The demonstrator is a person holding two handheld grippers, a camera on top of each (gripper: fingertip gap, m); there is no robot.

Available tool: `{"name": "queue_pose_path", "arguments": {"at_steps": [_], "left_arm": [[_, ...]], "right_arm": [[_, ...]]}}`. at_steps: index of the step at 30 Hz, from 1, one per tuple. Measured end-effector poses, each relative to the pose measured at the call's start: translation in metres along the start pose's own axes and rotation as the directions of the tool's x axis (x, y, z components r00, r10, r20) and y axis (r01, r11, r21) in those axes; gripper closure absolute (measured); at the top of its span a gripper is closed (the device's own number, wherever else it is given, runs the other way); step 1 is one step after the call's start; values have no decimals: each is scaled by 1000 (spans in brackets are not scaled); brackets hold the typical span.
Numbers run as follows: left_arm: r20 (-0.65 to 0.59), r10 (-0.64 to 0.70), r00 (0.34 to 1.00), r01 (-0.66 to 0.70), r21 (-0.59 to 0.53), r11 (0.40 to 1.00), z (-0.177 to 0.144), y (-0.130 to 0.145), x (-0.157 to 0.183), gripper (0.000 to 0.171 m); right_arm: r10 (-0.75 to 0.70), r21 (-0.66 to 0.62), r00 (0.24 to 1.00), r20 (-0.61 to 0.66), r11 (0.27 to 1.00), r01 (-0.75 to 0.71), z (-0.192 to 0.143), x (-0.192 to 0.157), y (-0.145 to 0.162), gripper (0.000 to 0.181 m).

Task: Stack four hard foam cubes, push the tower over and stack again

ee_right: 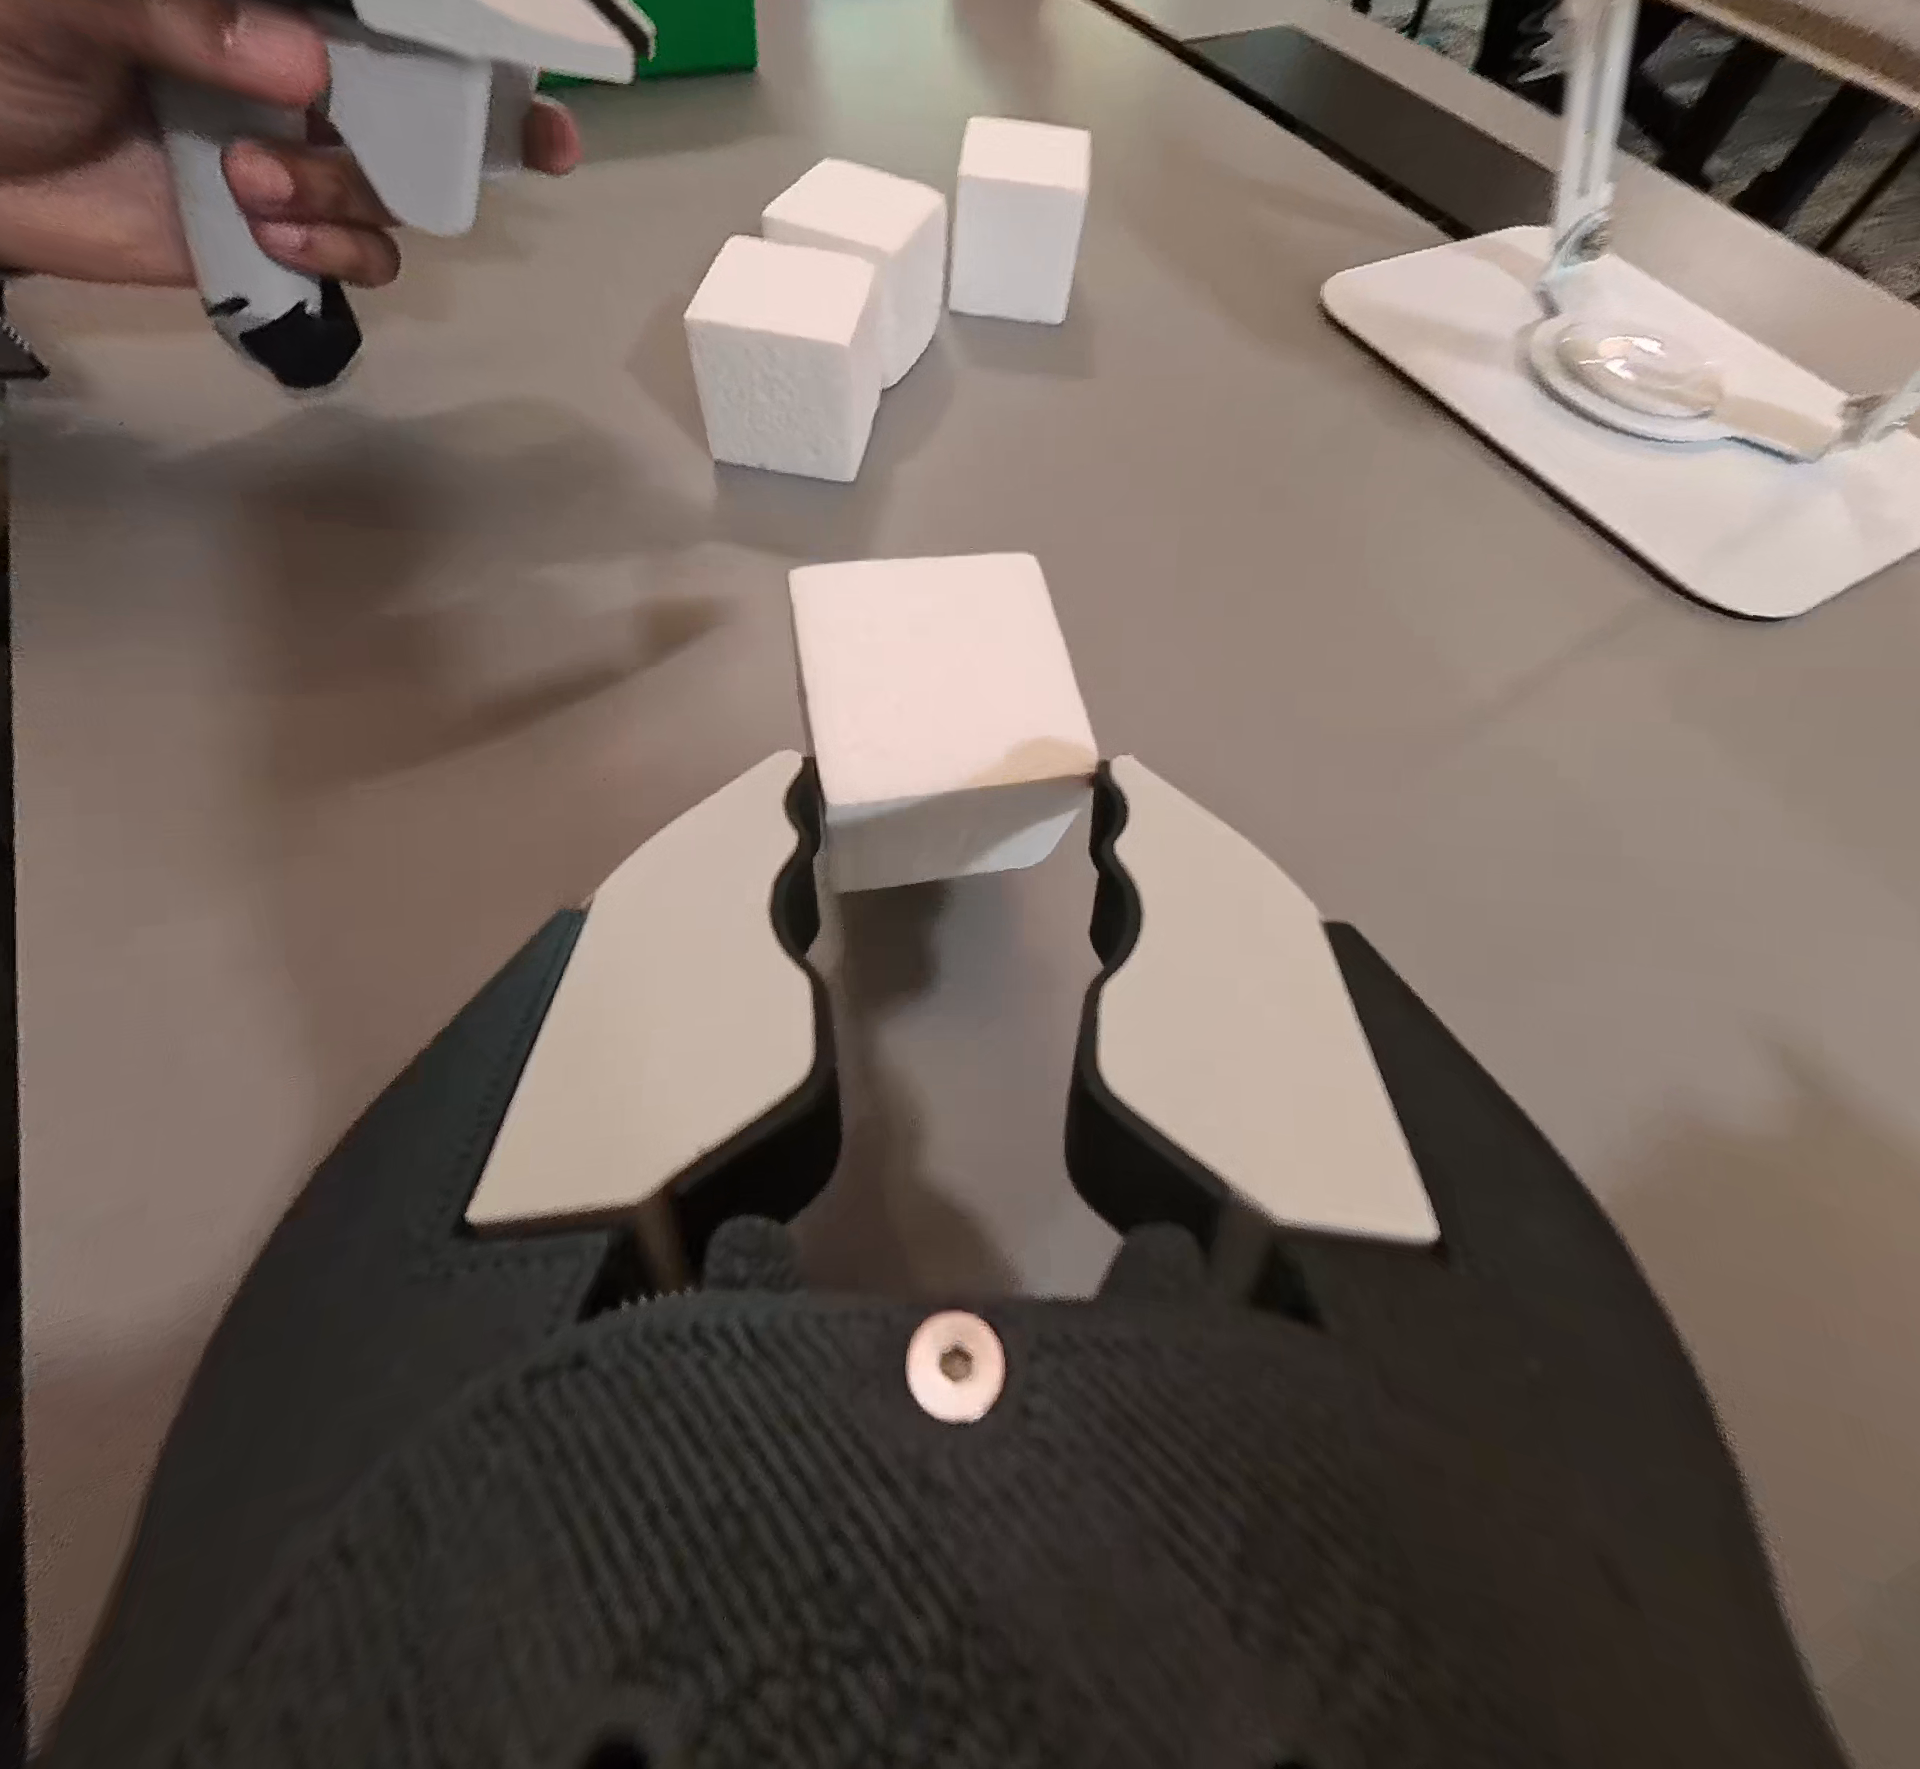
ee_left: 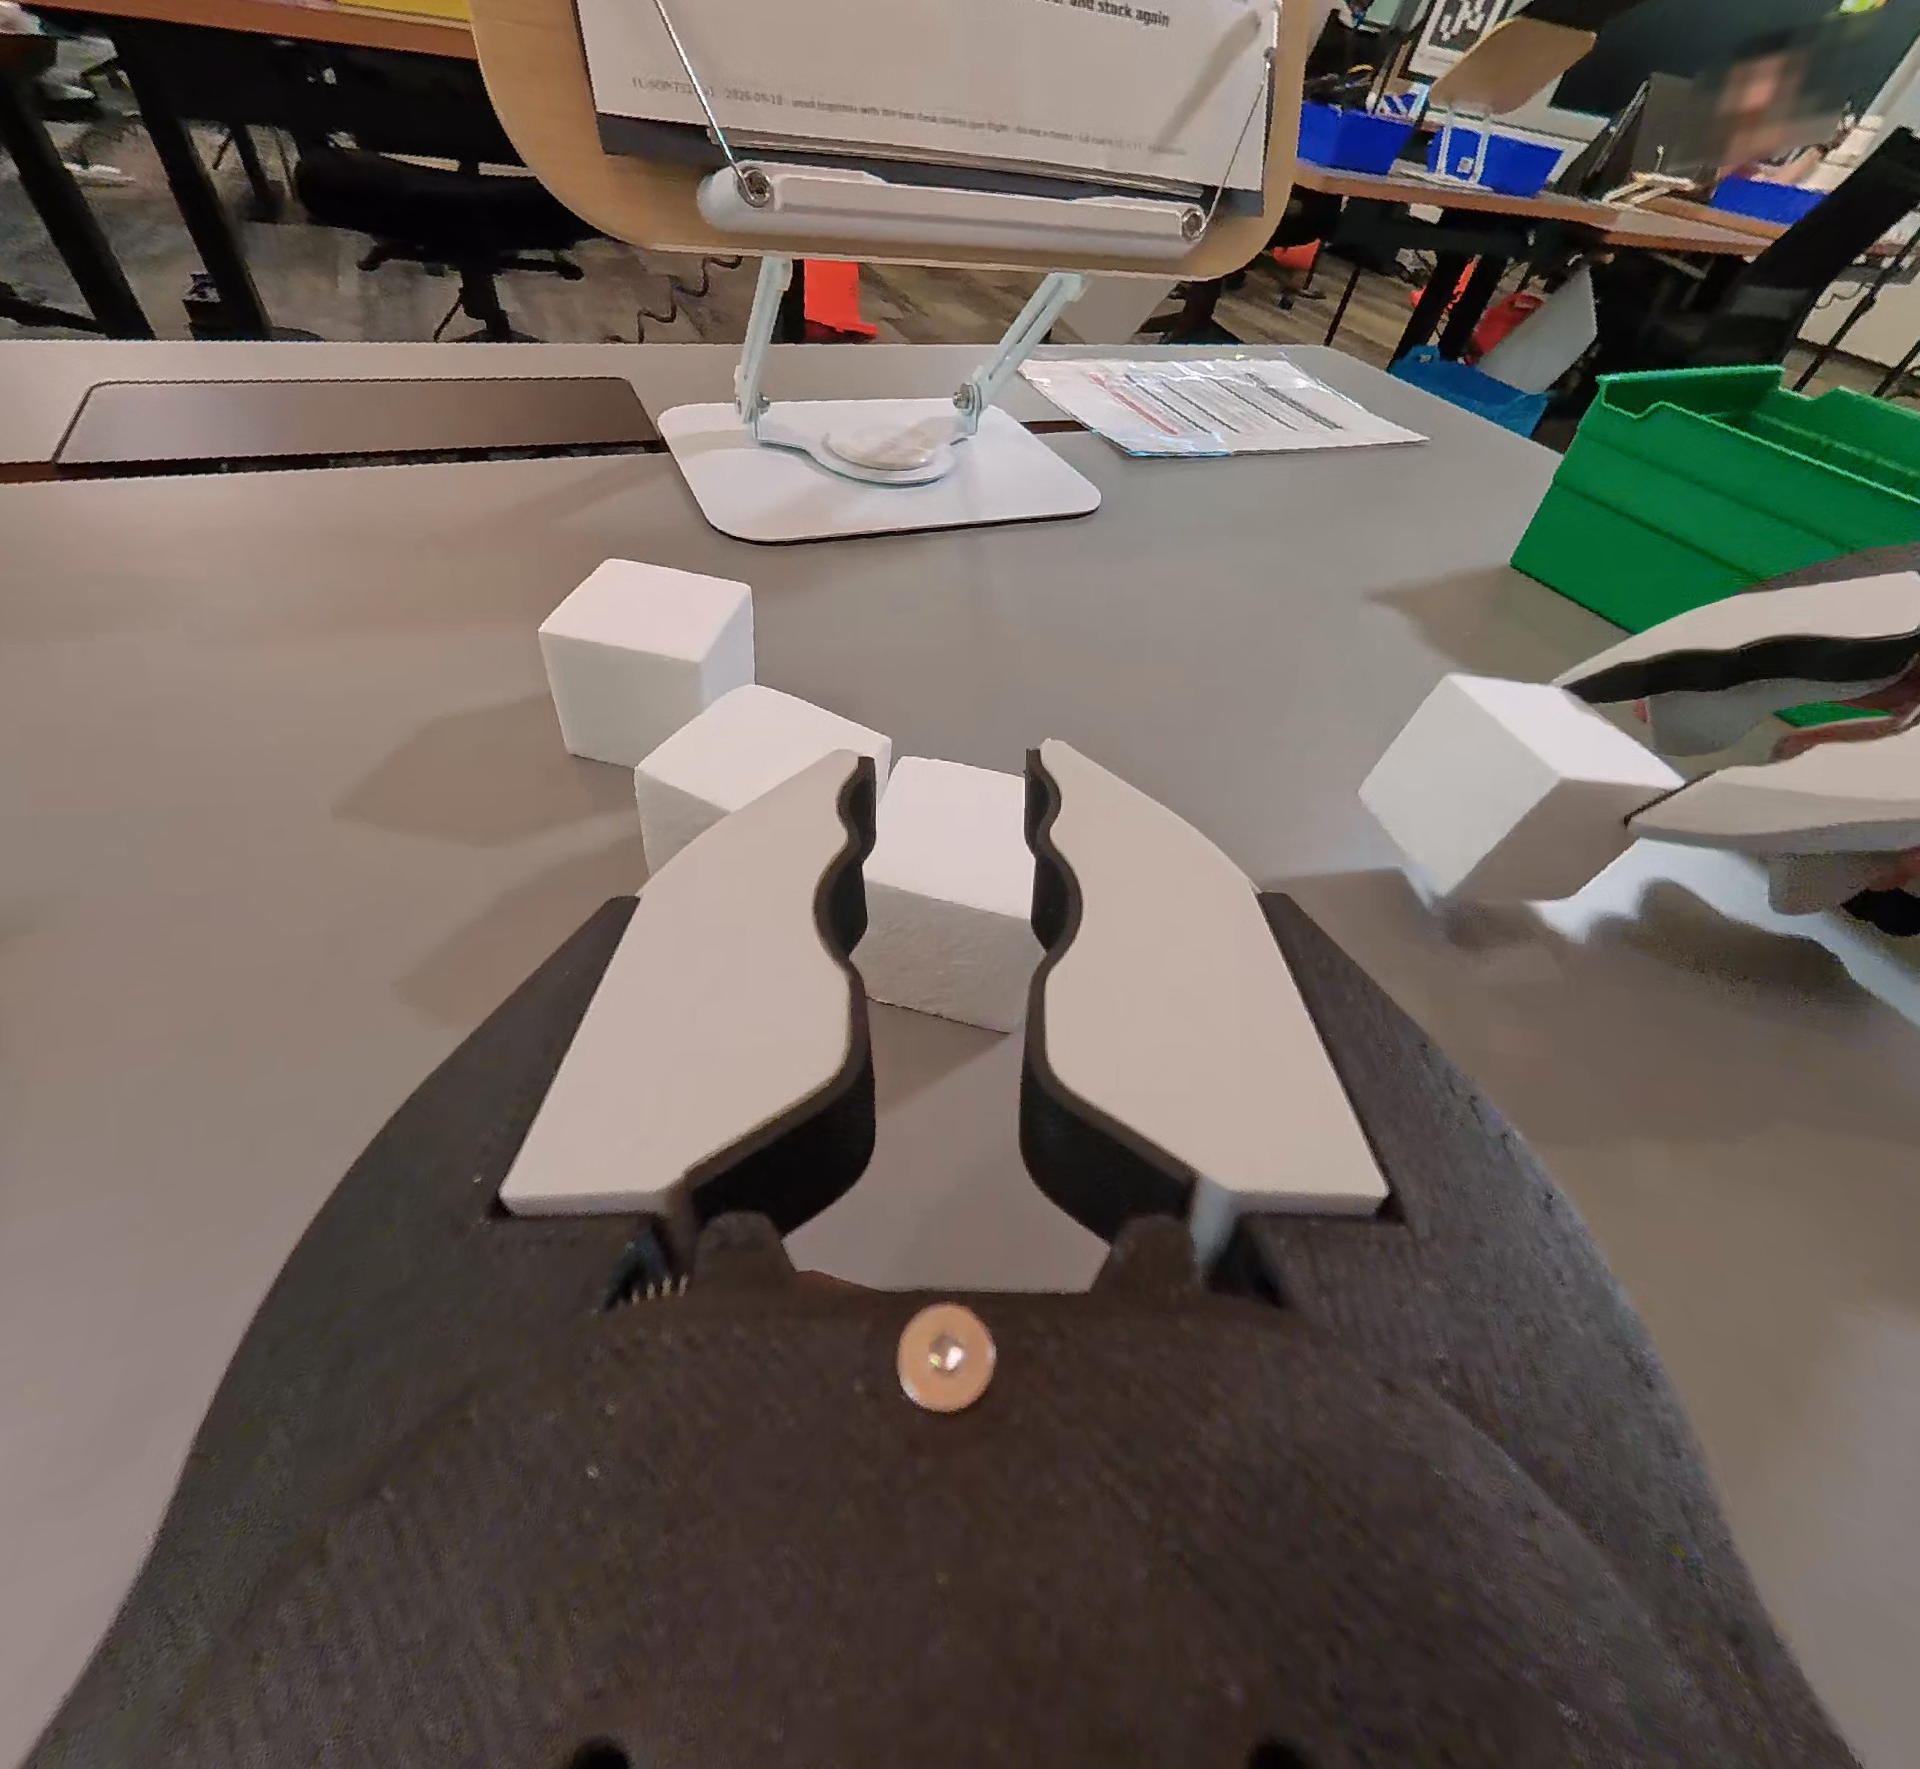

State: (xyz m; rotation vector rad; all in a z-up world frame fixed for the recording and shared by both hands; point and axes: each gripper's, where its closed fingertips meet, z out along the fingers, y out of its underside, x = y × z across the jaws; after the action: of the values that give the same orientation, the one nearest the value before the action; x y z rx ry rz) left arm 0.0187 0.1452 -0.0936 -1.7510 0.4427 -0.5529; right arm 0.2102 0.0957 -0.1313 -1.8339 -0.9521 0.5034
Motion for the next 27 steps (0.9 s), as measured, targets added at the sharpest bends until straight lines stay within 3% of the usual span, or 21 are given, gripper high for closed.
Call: {"name": "queue_pose_path", "arguments": {"at_steps": [6,13,21,27], "left_arm": [[10,-24,1000,24,-19,1000,-4,5,-6,143],[65,-65,996,65,-4,998,-26,7,-24,143],[53,-211,976,211,6,977,-32,8,-35,142],[36,-162,986,162,16,987,-24,3,-28,143]], "right_arm": [[-97,-29,987,129,994,101,21,-28,-3,130],[-147,-59,963,224,985,164,43,-32,-2,130],[-196,-64,958,210,975,213,52,-35,-4,130],[-191,-62,965,180,977,205,47,-33,-1,130]]}}
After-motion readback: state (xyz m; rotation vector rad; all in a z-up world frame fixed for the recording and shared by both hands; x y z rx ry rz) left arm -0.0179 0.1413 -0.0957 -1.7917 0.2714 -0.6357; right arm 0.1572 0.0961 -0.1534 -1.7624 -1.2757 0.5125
